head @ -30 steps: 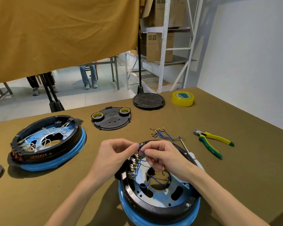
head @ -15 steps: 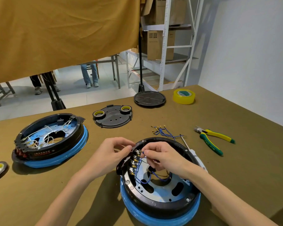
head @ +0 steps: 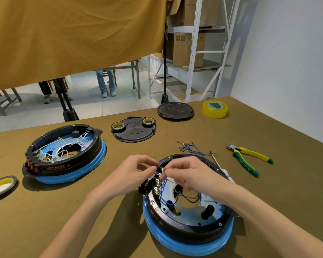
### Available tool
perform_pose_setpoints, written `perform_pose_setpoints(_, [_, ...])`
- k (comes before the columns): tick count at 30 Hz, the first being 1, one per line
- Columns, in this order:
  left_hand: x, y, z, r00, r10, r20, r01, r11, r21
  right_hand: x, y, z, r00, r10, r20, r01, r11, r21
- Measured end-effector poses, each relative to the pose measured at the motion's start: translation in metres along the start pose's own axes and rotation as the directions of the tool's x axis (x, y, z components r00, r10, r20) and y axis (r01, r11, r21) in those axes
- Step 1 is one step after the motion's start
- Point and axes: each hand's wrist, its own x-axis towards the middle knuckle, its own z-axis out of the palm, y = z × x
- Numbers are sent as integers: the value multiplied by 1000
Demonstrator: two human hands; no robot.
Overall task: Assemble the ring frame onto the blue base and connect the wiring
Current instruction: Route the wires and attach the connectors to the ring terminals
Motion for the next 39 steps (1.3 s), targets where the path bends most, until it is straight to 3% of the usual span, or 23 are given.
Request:
perform_pose_setpoints(4, [-1, -1, 1, 997, -54, 50, 54, 998, 13, 0, 4, 16, 959, 268, 94, -257, 960, -114])
perform_pose_setpoints(8, [-4, -2, -1, 977, -209, 49, 204, 975, 91, 8, 2, 19, 914, 398, 81, -389, 915, -111])
perform_pose_setpoints(11, [-6, 1, -4, 970, -237, 44, 234, 970, 68, 13, 0, 23, 883, 460, 92, -444, 883, -154])
perform_pose_setpoints(39, [-19, 18, -4, 978, -200, -60, 209, 954, 217, 29, 11, 24, 832, 546, 100, -530, 834, -151])
